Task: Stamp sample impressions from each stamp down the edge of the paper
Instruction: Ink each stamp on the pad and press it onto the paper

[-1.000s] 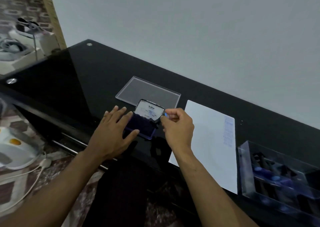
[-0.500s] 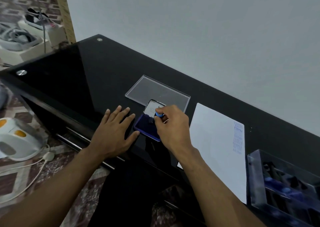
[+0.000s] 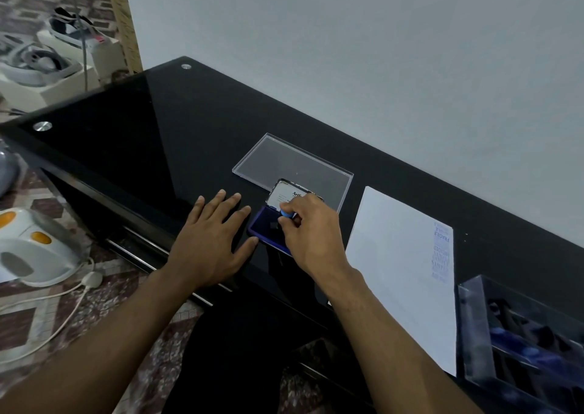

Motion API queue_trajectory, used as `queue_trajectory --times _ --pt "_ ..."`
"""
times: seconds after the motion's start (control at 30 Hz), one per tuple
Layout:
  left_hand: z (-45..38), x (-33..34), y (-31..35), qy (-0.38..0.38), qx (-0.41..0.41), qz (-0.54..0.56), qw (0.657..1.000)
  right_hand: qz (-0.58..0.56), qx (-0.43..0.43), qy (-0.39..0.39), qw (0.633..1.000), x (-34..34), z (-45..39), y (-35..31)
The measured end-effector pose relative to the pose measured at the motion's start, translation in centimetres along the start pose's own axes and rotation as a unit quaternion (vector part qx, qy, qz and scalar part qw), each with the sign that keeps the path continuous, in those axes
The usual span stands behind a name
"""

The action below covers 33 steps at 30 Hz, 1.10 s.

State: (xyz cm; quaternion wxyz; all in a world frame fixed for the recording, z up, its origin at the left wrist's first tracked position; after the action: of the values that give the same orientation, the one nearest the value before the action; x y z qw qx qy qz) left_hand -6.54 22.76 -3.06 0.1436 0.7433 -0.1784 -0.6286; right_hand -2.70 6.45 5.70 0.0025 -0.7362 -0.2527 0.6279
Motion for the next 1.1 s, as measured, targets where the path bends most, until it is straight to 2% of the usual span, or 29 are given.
queue_trajectory --times 0.37,0.97,1.1 --pt "0.03 0.16 -0.1 -0.002 -0.003 -0.007 1.0 0.029 -0.021 -0.016 0.999 -0.52 -0.48 -0.33" --pt "-0.07 0.25 -0.19 -0.002 -0.005 -0.007 1.0 0.037 0.001 -0.055 0.998 -0.28 -0.83 -0.15" --pt "-0.02 0.2 -0.15 0.0 -0.007 -0.009 1.0 0.028 -0.008 -0.039 0.999 -0.74 -0.62 -0.27"
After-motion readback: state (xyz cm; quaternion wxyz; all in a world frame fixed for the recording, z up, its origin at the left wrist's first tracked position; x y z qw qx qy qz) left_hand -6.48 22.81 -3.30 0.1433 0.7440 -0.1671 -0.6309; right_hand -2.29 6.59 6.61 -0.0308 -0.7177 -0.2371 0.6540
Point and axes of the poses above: each hand's wrist, its own z-axis away from the middle knuckle, its own x-axis out of the palm, y = z × x, the point moved 7 cm from there along -z, towards the middle knuckle, and after that the axes turned 14 degrees about z, right-handed, at the moved point
